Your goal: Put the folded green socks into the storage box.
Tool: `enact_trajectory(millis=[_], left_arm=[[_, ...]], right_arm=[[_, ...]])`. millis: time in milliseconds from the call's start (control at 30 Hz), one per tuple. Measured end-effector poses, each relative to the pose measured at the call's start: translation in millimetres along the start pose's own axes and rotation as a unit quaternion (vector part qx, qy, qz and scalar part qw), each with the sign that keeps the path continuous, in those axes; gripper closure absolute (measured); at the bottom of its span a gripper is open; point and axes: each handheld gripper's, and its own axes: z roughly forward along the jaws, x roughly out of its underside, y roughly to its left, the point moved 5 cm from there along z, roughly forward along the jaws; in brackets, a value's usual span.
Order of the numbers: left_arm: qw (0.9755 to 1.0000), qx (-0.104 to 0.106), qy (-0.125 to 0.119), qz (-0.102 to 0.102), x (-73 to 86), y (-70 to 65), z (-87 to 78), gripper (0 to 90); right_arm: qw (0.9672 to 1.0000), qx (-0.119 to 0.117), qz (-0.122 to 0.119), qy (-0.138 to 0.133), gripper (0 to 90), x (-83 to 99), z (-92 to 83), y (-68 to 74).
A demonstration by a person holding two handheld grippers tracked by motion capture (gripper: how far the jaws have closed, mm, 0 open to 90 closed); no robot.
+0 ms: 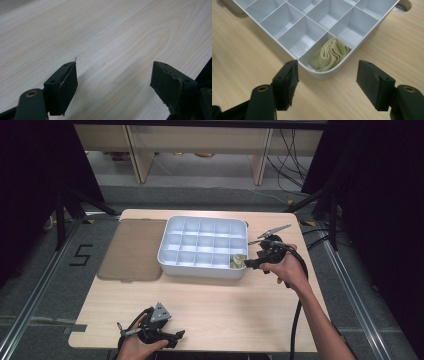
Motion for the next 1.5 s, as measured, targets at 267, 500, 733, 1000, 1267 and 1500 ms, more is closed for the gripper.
enact_trajectory(millis=[267,500,733,1000,1267,1500], left_arm=[[1.0,0.004,-0.003,-0.003,-0.5,-1.0,-0.5,20.7],[1.0,0.0,-0.002,-0.001,0.1,0.4,-0.1,20.7],[1.0,0.0,-0.004,-0.001,-0.1,0.6,-0.9,20.7],[1.0,0.001,-0.003,0.0,-0.1,1.6,-1.2,20.7],[1.0,0.0,-0.003,0.0,0.0,1.5,-1.1,20.7],[1.0,-0.001,-0.002,0.001,0.6,0.5,0.8,20.7]], right_arm=[[0.9998,-0.008,0.015,-0.011,29.0,13.8,-8.4,2.8],[0.9993,-0.022,0.02,-0.021,27.6,24.7,-11.6,10.5],[0.9986,-0.036,0.015,-0.035,26.9,35.1,-11.8,16.1],[0.997,-0.049,0.025,-0.055,25.9,49.4,-9.0,20.4],[0.9955,-0.062,0.023,-0.068,24.9,64.8,-4.5,17.7],[0.9942,-0.07,0.025,-0.078,24.4,75.9,-4.6,18.4]])
